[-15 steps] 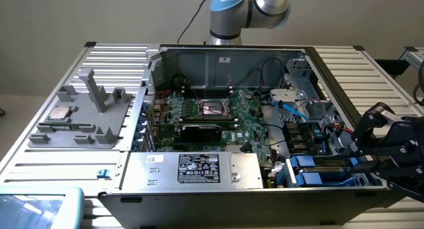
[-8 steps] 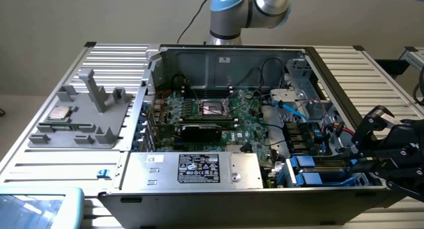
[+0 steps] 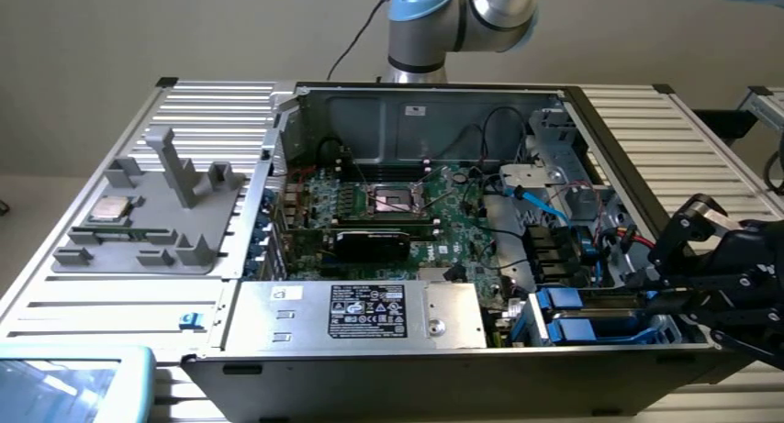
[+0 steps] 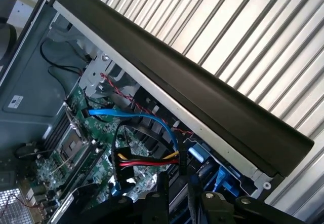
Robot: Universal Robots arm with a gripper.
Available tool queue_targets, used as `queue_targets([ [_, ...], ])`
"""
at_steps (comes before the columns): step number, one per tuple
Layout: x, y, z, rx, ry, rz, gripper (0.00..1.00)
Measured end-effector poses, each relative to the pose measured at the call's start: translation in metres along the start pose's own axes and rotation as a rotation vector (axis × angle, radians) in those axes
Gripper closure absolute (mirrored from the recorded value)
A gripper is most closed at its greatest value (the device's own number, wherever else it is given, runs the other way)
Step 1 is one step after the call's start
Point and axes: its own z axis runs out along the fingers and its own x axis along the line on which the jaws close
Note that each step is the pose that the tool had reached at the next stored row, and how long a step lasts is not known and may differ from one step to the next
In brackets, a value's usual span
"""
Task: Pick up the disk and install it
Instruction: 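Insert the first disk wire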
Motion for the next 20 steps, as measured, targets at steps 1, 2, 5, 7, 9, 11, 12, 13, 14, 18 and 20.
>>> queue_targets([
  [1,0.0,0.0001,0.0,0.0001,0.0,0.0,0.71],
  [2,-0.0001,0.0001,0.0,0.0001,0.0,0.0,0.71],
  [5,-0.0005,-0.0001,0.0001,-0.0051,0.0024,-0.003,0.71],
  [7,-0.0006,-0.0002,0.0005,-0.0154,0.0037,-0.008,0.71],
  [9,-0.0012,-0.0003,0.0015,-0.0242,0.003,-0.012,0.71],
  [11,-0.0025,-0.001,0.0027,-0.0294,0.0017,-0.015,0.71],
  [12,-0.0032,-0.0015,0.0034,-0.0311,0.0012,-0.016,0.71],
  [13,-0.0038,-0.0017,0.0042,-0.0325,0.0011,-0.017,0.71],
  [14,-0.0042,-0.0018,0.0048,-0.0342,0.0014,-0.018,0.71],
  [18,-0.0044,-0.0019,0.0053,-0.049,0.0085,-0.024,0.71],
  [20,-0.0044,-0.0019,0.0052,-0.0547,0.0094,-0.027,0.71],
])
